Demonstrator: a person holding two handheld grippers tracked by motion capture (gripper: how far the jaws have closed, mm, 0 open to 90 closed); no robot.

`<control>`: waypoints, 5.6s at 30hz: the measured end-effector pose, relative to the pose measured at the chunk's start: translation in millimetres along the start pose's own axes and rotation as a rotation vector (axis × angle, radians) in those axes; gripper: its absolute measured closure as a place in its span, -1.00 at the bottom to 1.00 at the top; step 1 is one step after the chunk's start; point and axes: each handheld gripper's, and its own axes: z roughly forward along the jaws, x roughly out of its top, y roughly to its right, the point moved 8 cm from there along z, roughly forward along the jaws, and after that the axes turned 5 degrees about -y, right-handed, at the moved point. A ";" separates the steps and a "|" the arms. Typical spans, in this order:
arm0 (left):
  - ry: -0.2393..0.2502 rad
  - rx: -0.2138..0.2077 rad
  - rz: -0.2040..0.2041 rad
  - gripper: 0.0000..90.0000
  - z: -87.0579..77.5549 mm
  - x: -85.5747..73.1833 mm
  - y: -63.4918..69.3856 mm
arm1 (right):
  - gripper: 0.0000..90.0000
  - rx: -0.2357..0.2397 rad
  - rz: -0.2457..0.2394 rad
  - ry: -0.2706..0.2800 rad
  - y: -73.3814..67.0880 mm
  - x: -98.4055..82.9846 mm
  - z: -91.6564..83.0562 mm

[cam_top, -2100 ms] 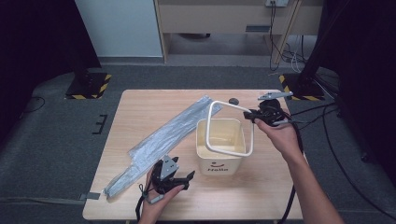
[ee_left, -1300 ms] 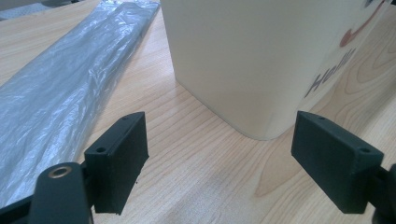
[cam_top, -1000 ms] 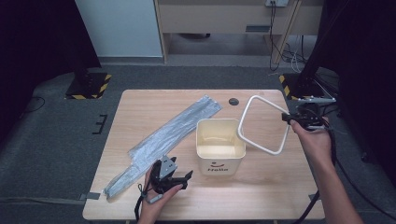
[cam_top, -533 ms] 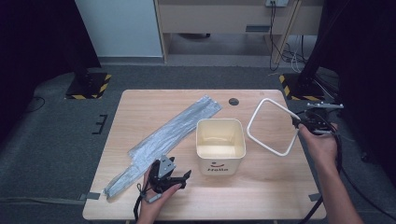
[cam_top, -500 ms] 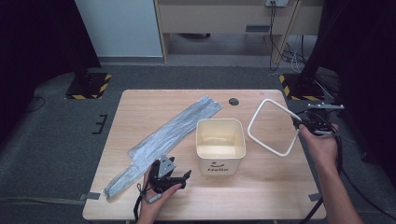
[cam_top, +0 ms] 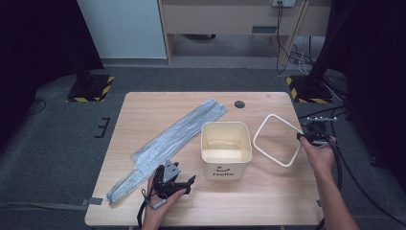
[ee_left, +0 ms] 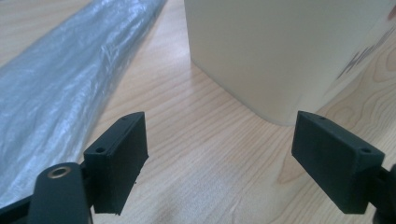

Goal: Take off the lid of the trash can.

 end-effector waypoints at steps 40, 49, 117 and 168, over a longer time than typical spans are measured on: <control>0.031 0.027 -0.034 -0.61 -7.1 0.7 -12.8 | 0.21 0.031 -0.012 -0.053 -8.2 -24.1 39.7; 0.035 0.039 -0.040 -0.62 -13.9 5.6 -24.2 | -0.08 0.078 -0.061 0.096 -13.0 -23.3 -4.8; -0.152 0.183 -0.111 -0.79 22.1 -10.8 -124.1 | -0.84 0.228 -0.126 0.404 -94.6 -116.2 -55.0; 0.043 0.204 -0.124 0.98 -46.2 20.0 -164.6 | -0.85 0.237 -0.169 0.480 -96.3 -101.6 -75.9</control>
